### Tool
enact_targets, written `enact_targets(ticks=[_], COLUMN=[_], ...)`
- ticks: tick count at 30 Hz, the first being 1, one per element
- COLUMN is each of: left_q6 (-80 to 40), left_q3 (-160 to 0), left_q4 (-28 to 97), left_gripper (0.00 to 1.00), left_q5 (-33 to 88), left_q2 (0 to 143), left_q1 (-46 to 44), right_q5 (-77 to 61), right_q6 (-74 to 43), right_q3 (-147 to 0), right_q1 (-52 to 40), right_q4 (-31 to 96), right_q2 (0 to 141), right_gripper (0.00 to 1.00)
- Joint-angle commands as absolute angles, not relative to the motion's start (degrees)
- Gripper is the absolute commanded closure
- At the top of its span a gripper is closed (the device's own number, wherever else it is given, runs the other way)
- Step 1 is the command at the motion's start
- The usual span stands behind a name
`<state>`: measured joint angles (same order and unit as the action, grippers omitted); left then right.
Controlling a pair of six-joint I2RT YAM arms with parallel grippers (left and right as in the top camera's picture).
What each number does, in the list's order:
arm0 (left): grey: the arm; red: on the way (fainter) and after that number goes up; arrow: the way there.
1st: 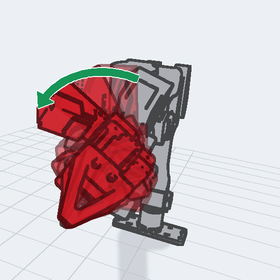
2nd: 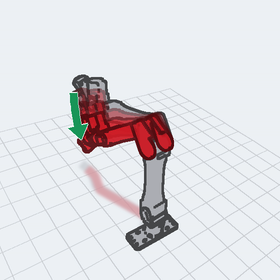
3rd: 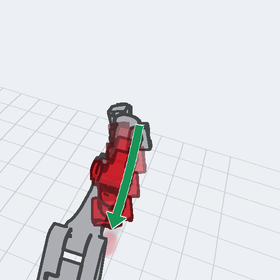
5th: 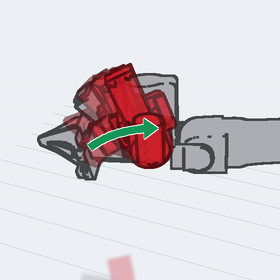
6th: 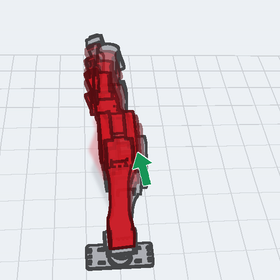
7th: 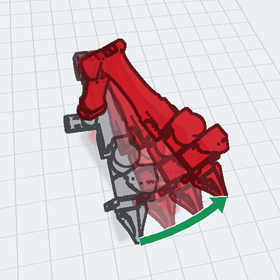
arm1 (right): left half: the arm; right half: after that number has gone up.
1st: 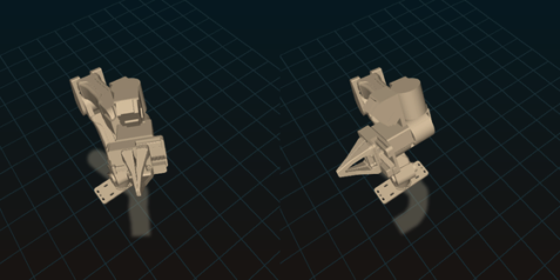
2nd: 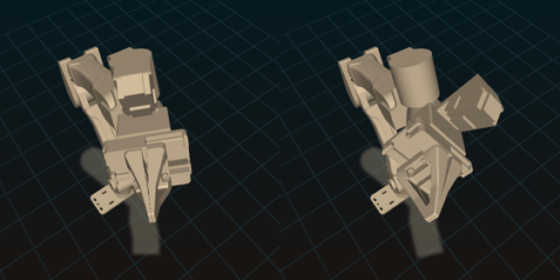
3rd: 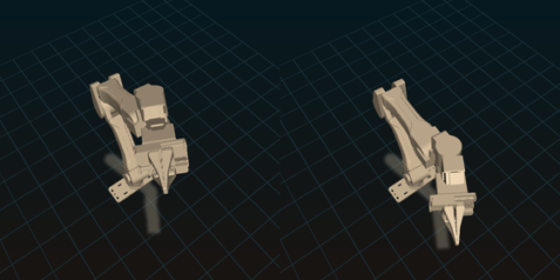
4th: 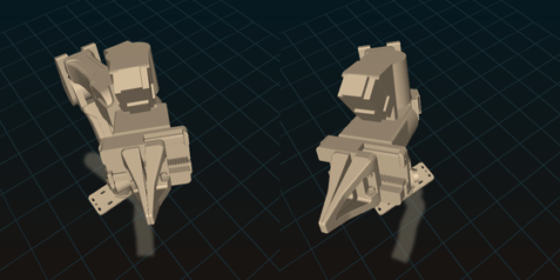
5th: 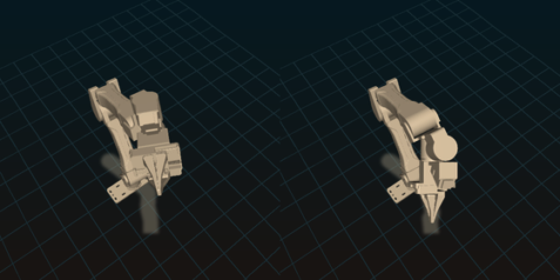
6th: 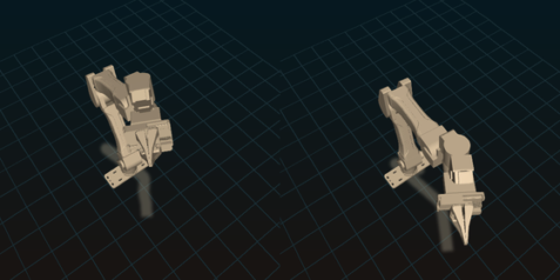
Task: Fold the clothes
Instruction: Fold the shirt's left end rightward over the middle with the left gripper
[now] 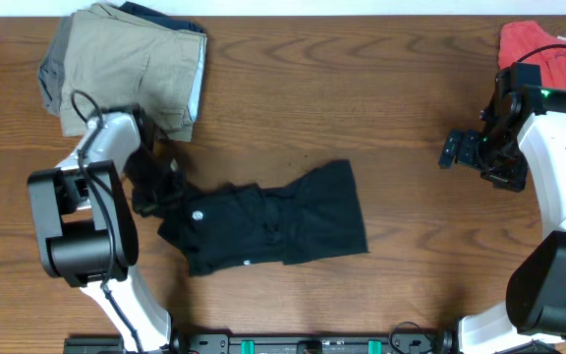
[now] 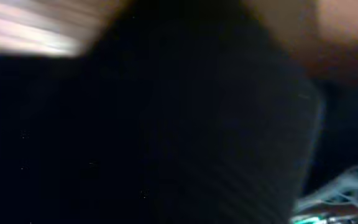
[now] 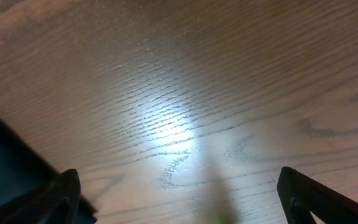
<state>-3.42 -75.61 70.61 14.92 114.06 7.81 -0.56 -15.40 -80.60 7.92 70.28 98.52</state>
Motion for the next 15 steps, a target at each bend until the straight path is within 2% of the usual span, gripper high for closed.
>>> enact_targets(ticks=[1,8,15], left_q6=[-5.21,-5.26,-6.26], left_q3=[-81.45,-84.14,-83.26], left_q4=[74.04,79.61,76.82], left_gripper=[0.94,0.94,0.94], left_q5=[10.44,12.34,17.41], left_q2=[107.66,97.19,94.61], left_q1=[7.73,3.49,-7.01], right_q5=[-0.25,-0.23,-0.23], right_q6=[-14.72,-14.72,-14.72], right_q3=[-80.77,-80.77,-80.77], right_q1=[7.86,7.86,7.86], right_q4=[70.24,70.24,70.24], right_q2=[98.37,98.37,98.37], right_gripper=[0.01,0.01,0.01])
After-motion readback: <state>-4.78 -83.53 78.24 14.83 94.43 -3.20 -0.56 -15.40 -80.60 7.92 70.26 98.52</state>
